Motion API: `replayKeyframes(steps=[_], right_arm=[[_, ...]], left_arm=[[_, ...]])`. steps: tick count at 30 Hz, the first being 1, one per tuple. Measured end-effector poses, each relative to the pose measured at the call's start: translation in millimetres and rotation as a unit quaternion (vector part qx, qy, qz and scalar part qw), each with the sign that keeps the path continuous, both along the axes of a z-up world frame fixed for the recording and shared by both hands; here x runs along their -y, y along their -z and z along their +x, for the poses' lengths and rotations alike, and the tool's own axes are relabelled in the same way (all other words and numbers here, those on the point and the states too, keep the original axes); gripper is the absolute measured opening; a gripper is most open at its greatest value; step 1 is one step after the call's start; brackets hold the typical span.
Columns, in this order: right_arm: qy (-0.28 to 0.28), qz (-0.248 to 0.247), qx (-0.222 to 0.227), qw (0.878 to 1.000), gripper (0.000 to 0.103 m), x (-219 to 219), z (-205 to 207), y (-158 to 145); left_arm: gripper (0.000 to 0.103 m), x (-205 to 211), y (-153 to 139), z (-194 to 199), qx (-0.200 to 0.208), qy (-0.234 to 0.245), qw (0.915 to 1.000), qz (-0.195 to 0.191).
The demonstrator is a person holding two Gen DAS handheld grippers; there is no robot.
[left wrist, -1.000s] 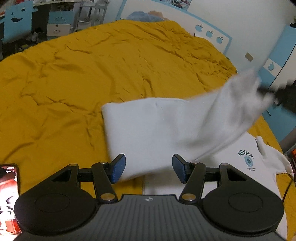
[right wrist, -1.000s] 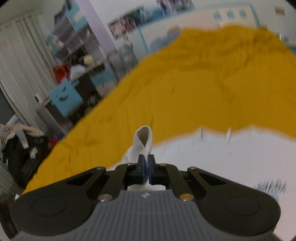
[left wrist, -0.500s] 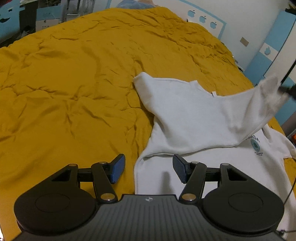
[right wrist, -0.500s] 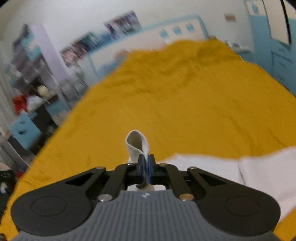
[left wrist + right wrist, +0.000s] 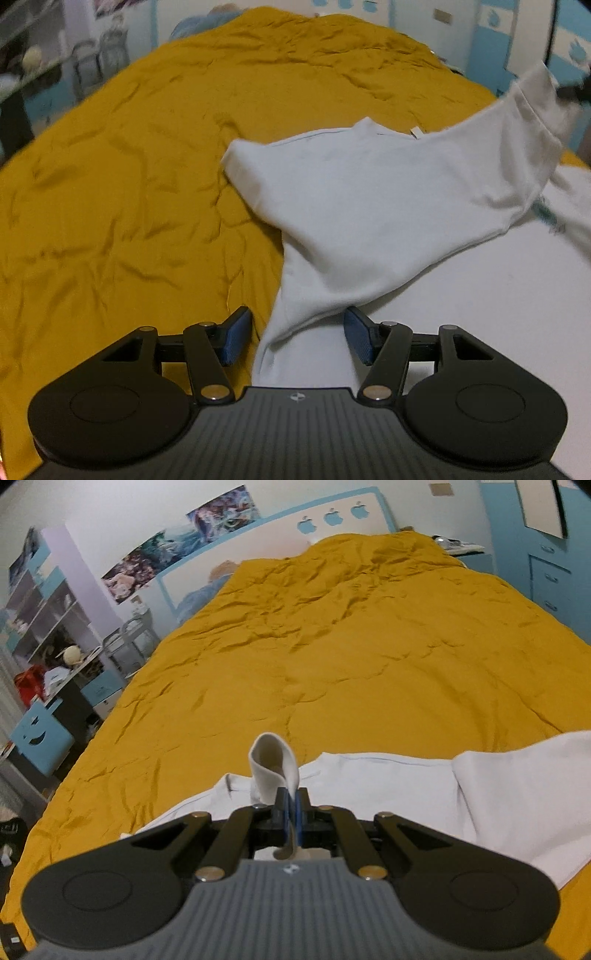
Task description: Fold small clothes
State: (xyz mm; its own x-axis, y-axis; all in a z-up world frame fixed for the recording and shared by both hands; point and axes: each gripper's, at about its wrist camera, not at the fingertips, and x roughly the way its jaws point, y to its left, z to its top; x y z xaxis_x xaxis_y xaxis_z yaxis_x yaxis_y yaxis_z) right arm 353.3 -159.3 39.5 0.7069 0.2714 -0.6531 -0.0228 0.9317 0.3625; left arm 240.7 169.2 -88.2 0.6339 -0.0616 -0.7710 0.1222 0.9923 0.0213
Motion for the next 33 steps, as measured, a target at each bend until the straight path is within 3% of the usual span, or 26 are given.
replayKeyframes(steps=[7, 13, 16, 17, 18, 21, 26, 31, 33], right_arm=[[0.002, 0.030, 0.013, 0.999, 0.000, -7.3, 1.3, -18.4], [-0.022, 0.081, 0.092, 0.992, 0.000, -27.6, 5.8, -93.1], [-0.056, 0.101, 0.127, 0.985, 0.000, -52.3, 7.6, -136.0], [-0.071, 0.102, 0.134, 0.983, 0.000, -63.5, 8.0, -148.7], [-0.083, 0.100, 0.139, 0.982, 0.000, -74.2, 8.8, -158.9], [-0.112, 0.091, 0.145, 0.979, 0.000, -109.0, 8.4, -183.1], [-0.167, 0.100, 0.148, 0.970, 0.000, -178.6, 8.7, -217.5], [-0.220, 0.093, 0.164, 0.957, 0.000, -256.4, -7.5, -255.9], [-0.234, 0.093, 0.173, 0.952, 0.000, -279.9, -15.0, -267.8]], left_arm=[[0.067, 35.7, 5.5, 13.4, 0.032, 0.055, 0.9937, 0.092], [0.068, 49.5, 10.0, 15.1, 0.045, 0.056, 0.9895, 0.125], [0.068, 48.2, 9.6, 16.3, 0.049, 0.040, 0.9909, 0.119], [0.064, 47.7, 8.7, 16.6, 0.052, 0.033, 0.9912, 0.117], [0.052, 46.4, 7.1, 16.0, 0.056, 0.025, 0.9915, 0.115], [0.041, 37.5, 0.7, 12.1, 0.067, 0.006, 0.9934, 0.092], [0.042, 19.6, -15.6, 0.6, 0.103, -0.034, 0.9932, 0.042], [0.041, 7.1, -23.0, -2.1, 0.113, -0.058, 0.9919, 0.011], [0.030, -3.5, -26.2, -3.5, 0.114, -0.075, 0.9906, -0.004]])
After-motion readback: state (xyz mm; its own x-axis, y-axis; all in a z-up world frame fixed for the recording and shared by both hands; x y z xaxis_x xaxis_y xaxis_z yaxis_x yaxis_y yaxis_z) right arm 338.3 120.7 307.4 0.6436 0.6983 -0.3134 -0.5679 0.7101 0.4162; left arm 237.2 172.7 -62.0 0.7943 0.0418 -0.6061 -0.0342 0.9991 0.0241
